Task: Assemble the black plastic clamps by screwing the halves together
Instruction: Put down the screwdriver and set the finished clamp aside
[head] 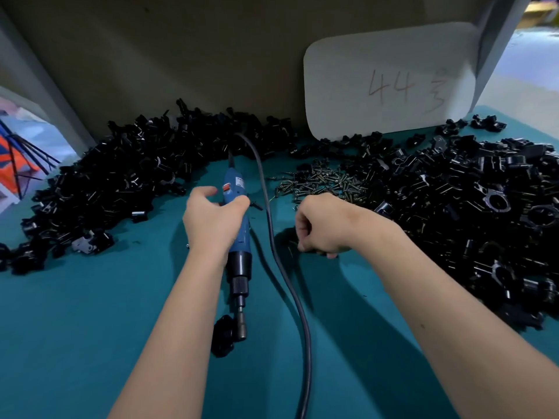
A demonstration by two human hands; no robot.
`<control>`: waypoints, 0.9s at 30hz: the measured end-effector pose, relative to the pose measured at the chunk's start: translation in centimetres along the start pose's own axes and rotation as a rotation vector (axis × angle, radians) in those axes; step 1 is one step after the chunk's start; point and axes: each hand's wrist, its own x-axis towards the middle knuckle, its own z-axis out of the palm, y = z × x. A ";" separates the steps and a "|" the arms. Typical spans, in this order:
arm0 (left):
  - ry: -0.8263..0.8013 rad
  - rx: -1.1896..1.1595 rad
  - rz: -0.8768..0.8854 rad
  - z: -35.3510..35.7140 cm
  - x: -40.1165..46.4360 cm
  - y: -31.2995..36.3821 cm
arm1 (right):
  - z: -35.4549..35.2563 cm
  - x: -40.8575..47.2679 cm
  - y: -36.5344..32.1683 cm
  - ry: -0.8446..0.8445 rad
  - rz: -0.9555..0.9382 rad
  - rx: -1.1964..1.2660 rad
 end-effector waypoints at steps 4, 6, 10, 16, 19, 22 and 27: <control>0.025 -0.093 0.006 -0.5 0.2 -0.3 | 0.5 0.5 -0.6 0.155 -0.101 -0.025; 0.033 -0.111 0.030 -0.7 0.4 -0.1 | 0.9 0.8 -1.1 0.145 -0.149 -0.035; 0.035 -0.166 0.083 -1.3 1.2 0.2 | 1.4 1.5 -1.5 0.093 -0.136 -0.107; 0.034 -0.287 0.033 -3.5 2.5 0.2 | 1.7 1.8 -1.9 0.242 -0.173 -0.001; 0.062 -0.308 0.011 -4.3 3.1 -0.2 | 2.5 2.2 -3.1 0.229 -0.224 0.159; 0.067 -0.314 -0.017 -4.8 3.5 -0.7 | 4.0 3.0 -4.6 0.261 -0.242 0.173; 0.031 -0.443 -0.133 -4.7 3.4 -1.0 | 5.8 4.1 -7.1 0.233 -0.257 0.175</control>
